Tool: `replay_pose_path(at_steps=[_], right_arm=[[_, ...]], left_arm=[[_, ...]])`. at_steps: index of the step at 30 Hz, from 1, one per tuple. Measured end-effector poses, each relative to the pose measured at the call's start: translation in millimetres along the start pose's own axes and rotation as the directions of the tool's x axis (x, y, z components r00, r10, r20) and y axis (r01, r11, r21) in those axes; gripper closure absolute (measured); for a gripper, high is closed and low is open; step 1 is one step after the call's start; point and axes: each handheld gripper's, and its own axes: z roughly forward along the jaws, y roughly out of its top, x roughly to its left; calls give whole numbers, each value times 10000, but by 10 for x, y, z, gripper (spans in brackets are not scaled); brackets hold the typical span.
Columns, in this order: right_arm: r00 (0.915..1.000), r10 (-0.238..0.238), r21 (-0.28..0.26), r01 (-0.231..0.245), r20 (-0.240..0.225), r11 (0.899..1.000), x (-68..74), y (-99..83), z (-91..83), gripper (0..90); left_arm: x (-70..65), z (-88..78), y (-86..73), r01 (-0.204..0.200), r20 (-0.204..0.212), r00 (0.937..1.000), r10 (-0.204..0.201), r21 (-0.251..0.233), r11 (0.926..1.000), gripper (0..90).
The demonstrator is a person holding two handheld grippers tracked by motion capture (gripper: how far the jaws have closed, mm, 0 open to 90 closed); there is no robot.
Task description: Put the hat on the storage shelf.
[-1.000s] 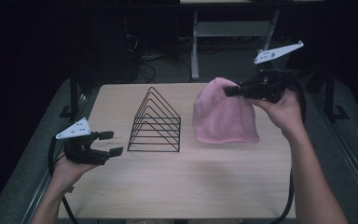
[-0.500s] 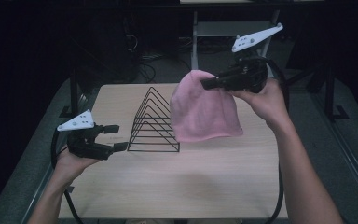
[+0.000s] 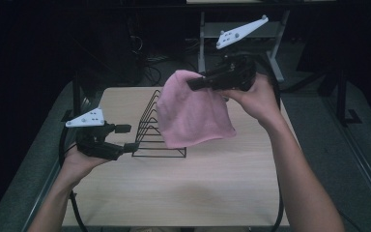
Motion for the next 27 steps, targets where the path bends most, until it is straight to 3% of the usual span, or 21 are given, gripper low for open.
replay_pose_path(at_steps=[10,18,23,25,27], right_arm=[[9982,-287,21,289,-524,9996,72,201,255,795],[9945,-621,-105,614,-843,9981,108,343,412,795],[9934,-663,-145,652,-935,9978,113,396,477,795],[9929,-710,-151,699,-957,9974,105,407,498,795],[9930,-688,-163,675,-959,9976,90,415,512,795]], left_arm=[[28,92,71,90,420,9991,-90,10,10000,250],[94,145,74,321,1003,9945,-316,-34,9995,324],[149,163,71,499,1619,9856,-485,-43,9987,477],[173,171,67,574,1875,9806,-563,-1,9984,581],[197,178,74,557,1930,9796,-561,74,9984,693]])
